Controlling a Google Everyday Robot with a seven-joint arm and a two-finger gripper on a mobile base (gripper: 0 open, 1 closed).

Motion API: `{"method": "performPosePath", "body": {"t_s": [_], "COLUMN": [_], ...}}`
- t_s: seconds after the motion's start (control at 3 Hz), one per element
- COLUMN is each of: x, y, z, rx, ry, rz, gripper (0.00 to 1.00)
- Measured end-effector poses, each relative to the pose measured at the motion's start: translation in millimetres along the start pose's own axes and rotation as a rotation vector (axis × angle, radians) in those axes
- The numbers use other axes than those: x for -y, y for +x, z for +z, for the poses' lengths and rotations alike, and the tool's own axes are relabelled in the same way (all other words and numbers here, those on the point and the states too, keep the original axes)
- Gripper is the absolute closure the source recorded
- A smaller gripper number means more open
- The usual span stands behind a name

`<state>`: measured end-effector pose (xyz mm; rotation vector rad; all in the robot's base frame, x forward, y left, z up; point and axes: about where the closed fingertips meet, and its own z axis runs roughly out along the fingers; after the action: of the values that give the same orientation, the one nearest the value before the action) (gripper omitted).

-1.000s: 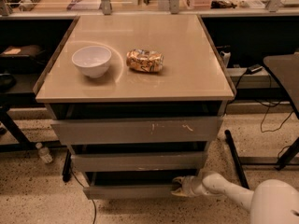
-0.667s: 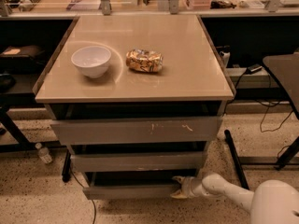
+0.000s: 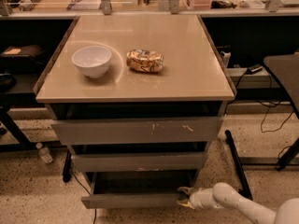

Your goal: Open bottom drawer

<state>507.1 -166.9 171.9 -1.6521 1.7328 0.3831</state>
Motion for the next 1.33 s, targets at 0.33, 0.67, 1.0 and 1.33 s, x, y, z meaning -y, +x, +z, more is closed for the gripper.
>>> {"method": "performPosePath", "body": {"t_s": [0.33, 0.67, 1.0, 1.33], "x": [-32, -33, -57, -57], "y": [-12, -13, -8, -8], "z": [-4, -6, -18, -17], "rx": [0.041, 0.043, 0.055, 0.055], "ry": [-0.038, -0.040, -0.043, -0.043], "rz": [-0.037, -0.039, -0.049, -0.049], "gripper": [1.00, 1.00, 0.91, 0.72]}}
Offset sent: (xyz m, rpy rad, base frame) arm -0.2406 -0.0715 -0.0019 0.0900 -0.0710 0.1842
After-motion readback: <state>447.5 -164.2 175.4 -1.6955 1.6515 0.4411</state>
